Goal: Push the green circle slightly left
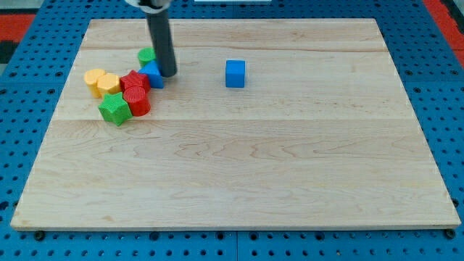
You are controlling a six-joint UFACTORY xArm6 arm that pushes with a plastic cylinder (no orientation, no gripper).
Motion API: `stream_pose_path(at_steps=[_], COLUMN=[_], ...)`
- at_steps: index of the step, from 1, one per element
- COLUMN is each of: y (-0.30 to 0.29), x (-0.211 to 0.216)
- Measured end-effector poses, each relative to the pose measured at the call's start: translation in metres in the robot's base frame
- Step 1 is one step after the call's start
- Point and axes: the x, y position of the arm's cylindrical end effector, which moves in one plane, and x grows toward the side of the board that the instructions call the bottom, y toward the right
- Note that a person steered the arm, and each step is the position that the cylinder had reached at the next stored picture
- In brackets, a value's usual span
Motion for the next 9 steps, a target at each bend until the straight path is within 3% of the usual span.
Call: stream_pose_path(at_steps=[1, 2, 3, 5, 9], y=[0.033, 0.048, 0.045, -0.026, -0.041], x=[0.018, 0.004, -0.042, -0.042, -0.030])
